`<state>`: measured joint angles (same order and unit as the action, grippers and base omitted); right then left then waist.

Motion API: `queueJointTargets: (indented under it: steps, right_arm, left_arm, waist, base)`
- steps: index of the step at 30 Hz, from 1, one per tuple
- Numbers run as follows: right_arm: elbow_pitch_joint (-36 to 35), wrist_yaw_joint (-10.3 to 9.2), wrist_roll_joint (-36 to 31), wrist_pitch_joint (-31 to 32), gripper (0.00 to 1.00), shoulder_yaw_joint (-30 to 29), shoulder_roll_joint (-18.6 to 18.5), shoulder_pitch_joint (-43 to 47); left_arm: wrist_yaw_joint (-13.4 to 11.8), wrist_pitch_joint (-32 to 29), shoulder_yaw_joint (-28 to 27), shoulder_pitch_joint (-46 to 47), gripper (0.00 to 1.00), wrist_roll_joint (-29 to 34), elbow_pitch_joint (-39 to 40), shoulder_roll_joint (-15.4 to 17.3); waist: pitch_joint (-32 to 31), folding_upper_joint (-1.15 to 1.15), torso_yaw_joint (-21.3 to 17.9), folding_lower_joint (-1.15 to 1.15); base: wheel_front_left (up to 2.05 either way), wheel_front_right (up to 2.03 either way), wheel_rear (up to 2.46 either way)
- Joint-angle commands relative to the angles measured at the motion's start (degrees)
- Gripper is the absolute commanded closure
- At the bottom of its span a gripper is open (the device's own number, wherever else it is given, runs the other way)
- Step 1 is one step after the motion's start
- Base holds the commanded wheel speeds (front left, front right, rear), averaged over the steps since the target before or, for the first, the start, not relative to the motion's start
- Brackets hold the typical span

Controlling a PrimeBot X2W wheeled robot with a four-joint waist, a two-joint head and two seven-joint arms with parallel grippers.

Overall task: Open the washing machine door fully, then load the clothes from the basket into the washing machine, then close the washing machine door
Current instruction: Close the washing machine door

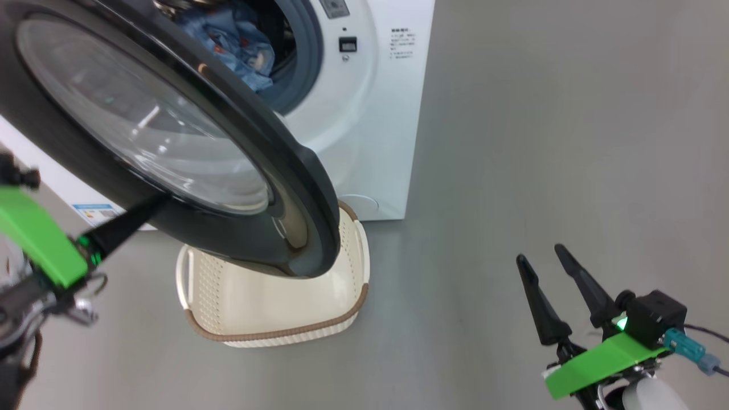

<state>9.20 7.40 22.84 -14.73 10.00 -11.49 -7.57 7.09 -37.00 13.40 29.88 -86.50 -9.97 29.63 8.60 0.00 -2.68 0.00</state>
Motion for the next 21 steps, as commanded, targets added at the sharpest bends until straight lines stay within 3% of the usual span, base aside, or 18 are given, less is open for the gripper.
queueJointTargets:
  steps: [1,3,4,5,7,16,21]
  right_arm:
    - [-1.1,0.09,-0.6,-0.3,0.00,1.2,-0.7,1.0]
    - [-1.0,0.09,-0.5,-0.3,0.00,1.2,-0.9,1.7]
    - [-1.0,0.09,-0.5,-0.3,0.00,1.1,-1.0,2.1]
    - [-1.0,0.09,-0.4,-0.3,0.00,1.1,-1.1,2.4]
    - [-1.0,0.09,-0.4,-0.3,0.00,1.1,-1.2,2.9]
    - [-0.6,0.09,0.1,-0.3,0.00,1.0,-2.3,4.5]
    - [-0.1,0.09,0.3,-0.3,0.00,0.7,-2.6,5.3]
  left_arm:
    - [0.4,1.0,-3.1,-0.5,1.00,-0.2,1.6,3.2]
    - [0.4,2.4,-3.3,-3.4,1.00,-0.2,2.1,3.4]
    - [0.4,3.2,-3.4,-4.9,0.69,-0.2,2.3,3.5]
    - [0.4,3.7,-3.5,-6.2,0.56,-0.5,2.6,3.4]
    - [0.4,5.1,-3.5,-8.8,0.00,-0.1,3.1,3.7]
    - [0.4,14.4,-2.1,-16.5,0.00,4.4,4.2,4.2]
    - [0.4,23.5,-0.9,-20.4,0.00,7.6,1.3,3.7]
  waist:
    - [-1.5,0.00,1.2,0.00]
    - [-2.2,0.00,1.6,0.00]
    - [-2.5,0.00,1.9,0.00]
    - [-2.8,0.00,2.1,0.00]
    - [-3.2,0.00,2.4,0.00]
    - [-4.5,0.00,2.7,0.00]
    - [-4.9,0.00,2.3,0.00]
  base:
    - [0.00,0.00,0.00]
    - [0.00,0.00,0.00]
    - [0.00,0.00,0.00]
    - [0.00,0.00,0.00]
    - [0.00,0.00,0.00]
    - [0.00,0.00,0.00]
    - [0.00,0.00,0.00]
